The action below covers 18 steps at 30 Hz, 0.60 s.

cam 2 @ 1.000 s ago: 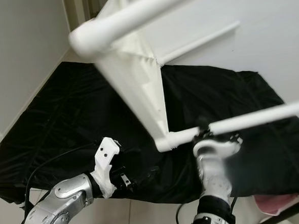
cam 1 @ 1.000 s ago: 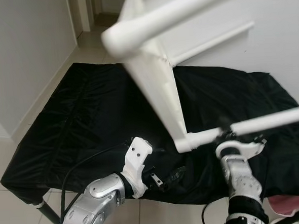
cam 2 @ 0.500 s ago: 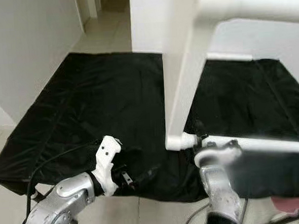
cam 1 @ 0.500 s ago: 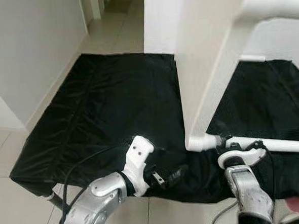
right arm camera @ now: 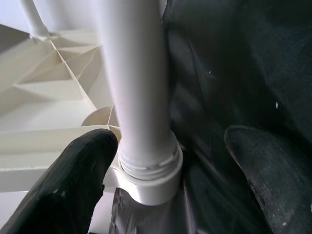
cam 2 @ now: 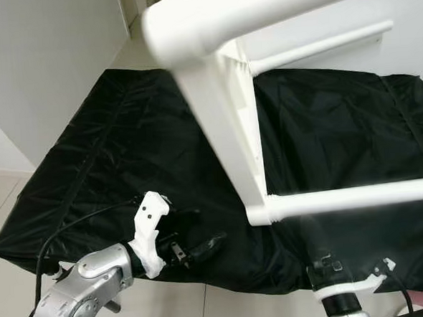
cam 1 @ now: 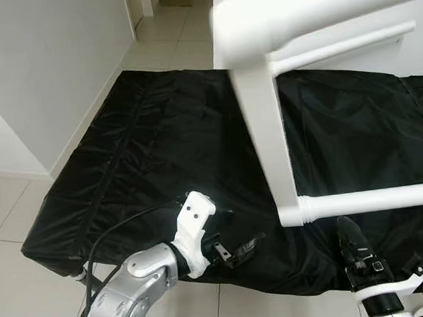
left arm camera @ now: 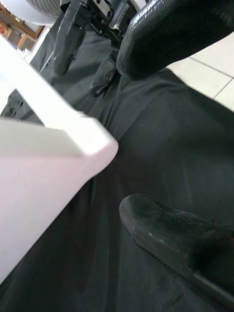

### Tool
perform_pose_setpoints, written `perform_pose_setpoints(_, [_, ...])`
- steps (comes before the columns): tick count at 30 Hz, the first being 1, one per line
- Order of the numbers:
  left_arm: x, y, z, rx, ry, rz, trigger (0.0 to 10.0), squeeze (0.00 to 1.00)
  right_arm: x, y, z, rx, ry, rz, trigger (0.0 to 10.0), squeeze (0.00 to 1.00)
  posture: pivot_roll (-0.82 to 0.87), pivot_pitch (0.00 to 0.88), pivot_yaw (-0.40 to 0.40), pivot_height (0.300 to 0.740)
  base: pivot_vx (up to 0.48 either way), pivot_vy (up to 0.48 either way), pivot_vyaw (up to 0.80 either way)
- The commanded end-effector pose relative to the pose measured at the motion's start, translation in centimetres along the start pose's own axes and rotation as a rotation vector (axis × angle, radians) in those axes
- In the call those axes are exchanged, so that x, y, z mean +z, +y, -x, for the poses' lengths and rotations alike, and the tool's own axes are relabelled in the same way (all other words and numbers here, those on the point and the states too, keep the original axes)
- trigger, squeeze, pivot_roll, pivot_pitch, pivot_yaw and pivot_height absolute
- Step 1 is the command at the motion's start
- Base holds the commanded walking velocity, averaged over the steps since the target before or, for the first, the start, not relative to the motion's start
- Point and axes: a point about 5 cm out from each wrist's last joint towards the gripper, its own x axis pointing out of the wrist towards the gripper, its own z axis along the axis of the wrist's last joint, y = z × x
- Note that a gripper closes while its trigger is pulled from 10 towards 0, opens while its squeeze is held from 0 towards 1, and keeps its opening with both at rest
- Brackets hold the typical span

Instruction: Building children table

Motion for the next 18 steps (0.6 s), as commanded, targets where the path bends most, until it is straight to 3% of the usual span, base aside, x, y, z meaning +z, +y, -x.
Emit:
perform_pose_setpoints(1, [-0.1, -0.2, 0.0, -0.025, 0.008, 0.006, 10.0, 0.00, -1.8, -0.7, 1.0, -0.065, 0.009, -0.073, 10.0, 0.00, -0.07, 0.090, 0.039, 0.740, 0.000, 0.000, 0.00])
perform_pose_setpoints(4, [-0.1, -0.1, 0.1, -0.027, 0.013, 0.003, 10.0, 0.00, -1.8, -0.7, 2.0, -0.072, 0.008, -0.067, 10.0, 0.00, -0.07, 0.091, 0.040, 0.740, 0.000, 0.000, 0.00])
perform_pose_setpoints(7, [-0.2, 0.2, 0.2, -0.012, 0.018, -0.009, 10.0, 0.00, 0.6, -2.1, 1.9, -0.128, -0.154, -0.140, 10.0, 0.00, -0.07, 0.090, 0.049, 0.740, 0.000, 0.000, 0.00])
perform_pose_setpoints(9, [-0.2, 0.3, 0.2, -0.005, 0.017, -0.017, 10.0, 0.00, 1.1, -2.2, 1.8, -0.124, -0.180, -0.142, 10.0, 0.00, -0.07, 0.090, 0.049, 0.740, 0.000, 0.000, 0.00])
perform_pose_setpoints(18, [-0.4, 2.5, 1.2, 0.088, 0.038, -0.031, 10.0, 0.00, 1.3, -3.1, 1.3, -0.142, -0.145, -0.118, 10.0, 0.00, -0.05, 0.082, 0.041, 0.740, 0.000, 0.000, 0.00])
